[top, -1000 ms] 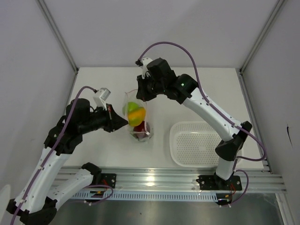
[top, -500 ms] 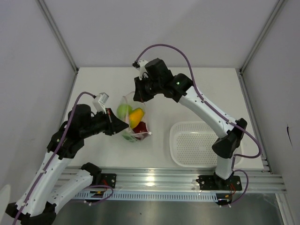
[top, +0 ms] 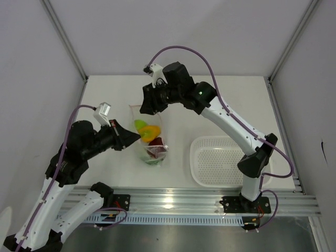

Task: Place the food in the zip-top bag and seal the zipper
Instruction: Adjust the zipper food storage bag at the center of the board.

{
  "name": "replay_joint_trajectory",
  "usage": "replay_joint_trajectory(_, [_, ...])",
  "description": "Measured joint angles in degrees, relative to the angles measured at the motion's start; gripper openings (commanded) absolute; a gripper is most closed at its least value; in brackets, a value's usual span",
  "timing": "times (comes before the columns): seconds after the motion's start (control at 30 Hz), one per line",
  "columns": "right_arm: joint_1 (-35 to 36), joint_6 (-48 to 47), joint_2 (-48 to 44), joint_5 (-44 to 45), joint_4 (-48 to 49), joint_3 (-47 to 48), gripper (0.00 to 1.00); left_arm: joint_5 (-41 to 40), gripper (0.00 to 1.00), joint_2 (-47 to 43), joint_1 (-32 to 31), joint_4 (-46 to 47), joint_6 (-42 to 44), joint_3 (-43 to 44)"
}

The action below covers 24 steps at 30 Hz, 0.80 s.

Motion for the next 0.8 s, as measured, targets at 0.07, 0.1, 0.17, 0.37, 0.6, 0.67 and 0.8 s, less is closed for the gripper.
replay_joint_trajectory(0.07, [0.09,-0.22,-0.02,-0.07,0.7,0.0,0.64,-1.25,0.01,0.0,0.02,0.31,-0.72,0.0])
replay_joint_trajectory(0.1, [0.09,-0.72,-0.04,0.17,0.74,0.0,0.72,-1.81,0.01,-0.04,0.02,0.33,-1.09,0.02])
replay_joint_trajectory(0.17, [0.24,-1.18,-0.39,1.03,0.72,-0.11,0.82,-2.6,0.01,-0.09,0.02,0.48,-1.7,0.11])
replay_joint_trajectory(0.37, [1.2,-1.55,-10.58,6.73,3.08,-10.51,0.99,-3.91,0.01,-0.07,0.02,0.96,-3.04,0.11])
replay_joint_trajectory(0.6, [9.25,0.92,-37.22,13.88,14.19,-39.39,0.99,-3.89,0.01,0.61,0.02,1.79,-3.08,0.24])
replay_joint_trajectory(0.67, [12.98,2.1,-42.21,15.28,17.88,-45.97,1.0,-3.89,0.01,0.76,0.02,1.88,-3.08,0.24])
replay_joint_trajectory(0.8, [20.63,3.78,-45.94,21.9,24.76,-56.5,0.99,-3.91,0.0,0.74,0.02,1.99,-3.04,0.24])
